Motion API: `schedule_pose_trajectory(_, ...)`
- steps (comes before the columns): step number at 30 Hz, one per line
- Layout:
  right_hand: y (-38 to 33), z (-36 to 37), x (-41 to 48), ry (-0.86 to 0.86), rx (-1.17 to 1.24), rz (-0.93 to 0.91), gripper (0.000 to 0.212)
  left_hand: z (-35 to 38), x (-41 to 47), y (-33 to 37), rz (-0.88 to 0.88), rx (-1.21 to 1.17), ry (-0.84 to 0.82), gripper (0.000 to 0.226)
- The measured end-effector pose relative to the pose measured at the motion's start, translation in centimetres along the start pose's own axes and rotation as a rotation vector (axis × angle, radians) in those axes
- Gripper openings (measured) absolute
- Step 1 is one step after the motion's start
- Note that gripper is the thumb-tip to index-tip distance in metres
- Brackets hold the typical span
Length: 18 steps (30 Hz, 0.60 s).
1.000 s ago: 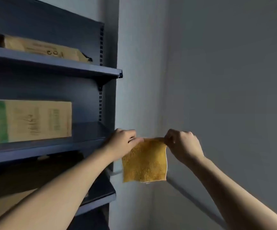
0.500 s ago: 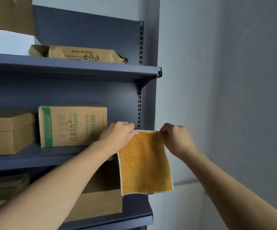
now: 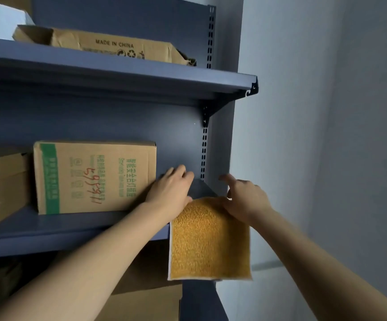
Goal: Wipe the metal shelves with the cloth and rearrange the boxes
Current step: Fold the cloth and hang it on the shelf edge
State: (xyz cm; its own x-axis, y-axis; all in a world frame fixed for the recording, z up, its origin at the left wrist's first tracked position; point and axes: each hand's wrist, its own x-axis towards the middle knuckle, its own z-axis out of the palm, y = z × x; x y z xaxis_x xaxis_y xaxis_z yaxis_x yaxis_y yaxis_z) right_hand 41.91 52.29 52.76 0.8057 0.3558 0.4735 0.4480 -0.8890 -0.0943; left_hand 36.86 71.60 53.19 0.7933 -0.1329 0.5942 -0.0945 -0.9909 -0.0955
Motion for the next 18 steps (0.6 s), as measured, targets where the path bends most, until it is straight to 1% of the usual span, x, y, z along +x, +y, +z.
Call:
schedule_pose_trajectory(2,-0.6,0.1,-0.2,0.066,0.016,-0.105,0.034,-0.4,-0.7,0.2,-0.009,-0.113,0.018,0.022)
schedule_pose_trajectory(3,-1.1,0.4,-0.4,0.069,0.040,-0.157,0.029,-0.4,-1.3,0.5,-0.012,-0.137,-0.022,0.022)
schedule_pose_trajectory(5,-2.0,1.2,-0.8,0.008,0.044,-0.233,0.027,-0.2,-2.1,1.0,0.010,-0.116,-0.113,0.026)
schedule_pose_trajectory(8,-2.5,2.3,-0.5,-0.011,0.065,-0.263,0.030,0.0,-2.4,0.6,0.020,-0.079,-0.123,0.029)
schedule_pose_trajectory(13,-2.3,2.8,0.0,-0.008,0.124,-0.283,0.028,-0.3,-2.5,0.1,0.008,-0.107,-0.138,0.028)
schedule_pose_trajectory(15,-2.5,2.7,0.0,0.035,0.150,-0.276,0.030,-0.8,-2.7,0.0,0.017,-0.112,-0.079,0.028)
schedule_pose_trajectory(16,-2.7,2.6,0.0,0.086,0.211,-0.267,0.034,-1.3,-2.7,-0.2,0.017,-0.135,-0.014,0.027)
schedule_pose_trajectory(18,-3.8,1.6,0.2,0.184,0.439,-0.261,0.048,-2.8,-2.4,-1.0,0.017,-0.225,0.147,0.022)
